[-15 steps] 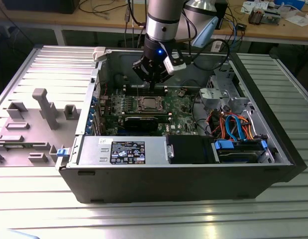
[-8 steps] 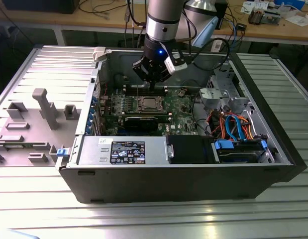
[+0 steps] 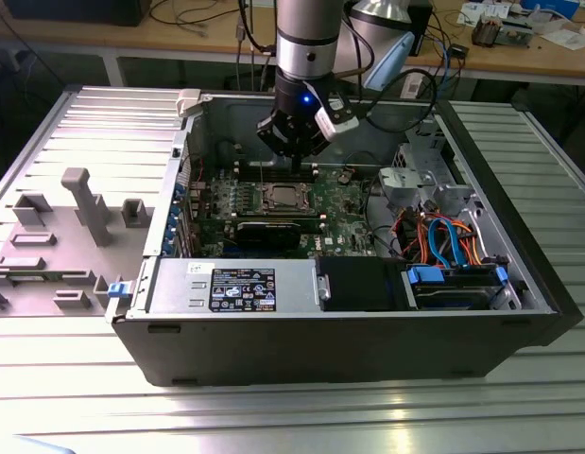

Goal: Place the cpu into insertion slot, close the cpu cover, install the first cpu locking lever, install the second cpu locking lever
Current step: 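Install the first cpu locking lever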

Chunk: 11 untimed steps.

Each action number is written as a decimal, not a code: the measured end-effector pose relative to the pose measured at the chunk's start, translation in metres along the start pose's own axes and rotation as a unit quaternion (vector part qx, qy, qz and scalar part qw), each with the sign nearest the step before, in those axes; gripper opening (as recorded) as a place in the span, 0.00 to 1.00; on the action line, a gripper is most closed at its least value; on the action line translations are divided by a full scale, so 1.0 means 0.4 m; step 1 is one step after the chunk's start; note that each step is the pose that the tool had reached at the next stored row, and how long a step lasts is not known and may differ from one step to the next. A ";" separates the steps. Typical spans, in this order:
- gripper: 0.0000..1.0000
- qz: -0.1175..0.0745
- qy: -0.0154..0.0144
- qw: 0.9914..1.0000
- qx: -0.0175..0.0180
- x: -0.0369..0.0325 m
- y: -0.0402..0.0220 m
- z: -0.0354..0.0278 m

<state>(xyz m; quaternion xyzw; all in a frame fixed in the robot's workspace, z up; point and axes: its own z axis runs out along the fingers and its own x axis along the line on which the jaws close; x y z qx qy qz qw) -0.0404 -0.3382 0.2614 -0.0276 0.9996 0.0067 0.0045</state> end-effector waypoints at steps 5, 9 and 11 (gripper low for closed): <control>0.11 0.000 -0.001 1.000 0.000 0.004 0.000 -0.001; 0.11 0.001 -0.002 1.000 0.000 0.021 0.001 -0.001; 0.11 0.001 -0.003 1.000 0.000 0.031 0.002 -0.001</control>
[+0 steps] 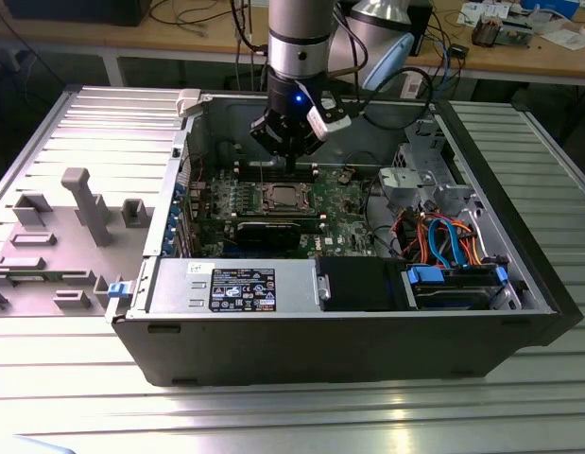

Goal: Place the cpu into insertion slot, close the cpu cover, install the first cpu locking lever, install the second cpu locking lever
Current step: 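Install the first cpu locking lever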

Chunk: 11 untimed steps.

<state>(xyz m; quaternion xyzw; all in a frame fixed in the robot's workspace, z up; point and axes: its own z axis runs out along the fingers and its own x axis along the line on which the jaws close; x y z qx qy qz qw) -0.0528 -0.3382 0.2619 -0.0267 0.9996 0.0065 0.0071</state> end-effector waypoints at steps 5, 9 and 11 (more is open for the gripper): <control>0.11 0.000 -0.001 1.000 0.000 0.030 0.002 0.000; 0.11 0.000 -0.001 1.000 0.000 0.052 0.003 -0.001; 0.11 0.000 -0.001 1.000 0.000 0.067 0.004 -0.001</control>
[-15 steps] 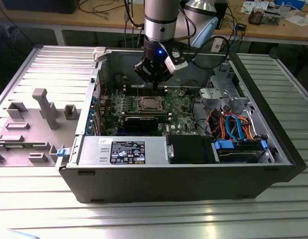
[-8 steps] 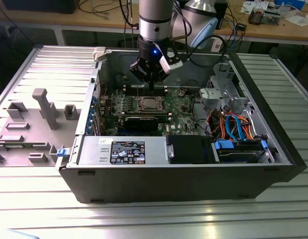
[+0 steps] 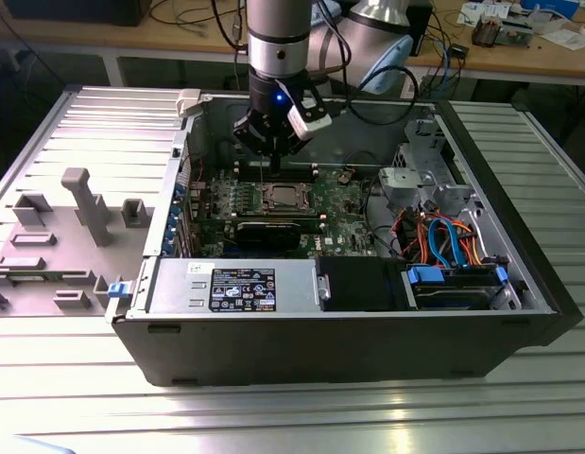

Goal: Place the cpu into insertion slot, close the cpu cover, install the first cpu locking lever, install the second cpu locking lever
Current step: 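Install the first cpu locking lever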

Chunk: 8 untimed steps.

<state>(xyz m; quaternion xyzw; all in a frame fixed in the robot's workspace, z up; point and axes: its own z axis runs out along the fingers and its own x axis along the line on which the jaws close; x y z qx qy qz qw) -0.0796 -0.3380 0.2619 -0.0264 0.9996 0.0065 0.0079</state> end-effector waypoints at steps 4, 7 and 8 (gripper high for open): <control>0.11 0.000 0.000 1.000 0.000 0.033 0.004 0.000; 0.11 0.000 0.000 1.000 0.000 0.056 0.007 -0.001; 0.11 0.001 0.000 1.000 0.000 0.061 0.009 -0.001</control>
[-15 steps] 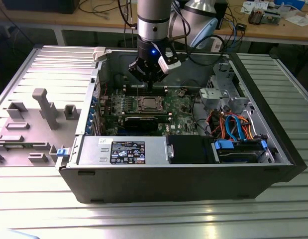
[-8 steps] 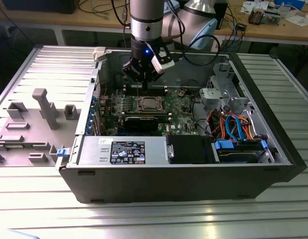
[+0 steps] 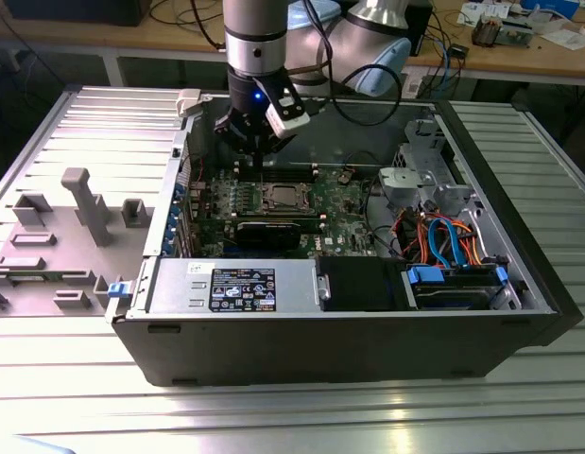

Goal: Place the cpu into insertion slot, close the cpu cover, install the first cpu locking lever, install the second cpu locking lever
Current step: 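Install the first cpu locking lever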

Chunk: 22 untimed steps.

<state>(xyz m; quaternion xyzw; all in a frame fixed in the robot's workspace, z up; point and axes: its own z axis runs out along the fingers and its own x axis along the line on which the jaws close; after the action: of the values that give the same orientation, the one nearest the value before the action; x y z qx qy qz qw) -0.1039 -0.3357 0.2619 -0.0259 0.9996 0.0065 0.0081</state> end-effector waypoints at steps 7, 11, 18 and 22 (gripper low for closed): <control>0.11 0.001 0.000 1.000 -0.005 0.022 0.016 0.000; 0.11 0.001 -0.001 1.000 -0.012 0.027 0.023 0.000; 0.11 0.001 -0.001 1.000 -0.019 0.028 0.059 0.003; 0.11 0.001 -0.001 1.000 -0.019 0.026 0.081 0.006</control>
<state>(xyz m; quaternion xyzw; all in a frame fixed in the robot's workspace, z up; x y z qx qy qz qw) -0.1159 -0.3038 0.2597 -0.0250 0.9993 0.0256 0.0086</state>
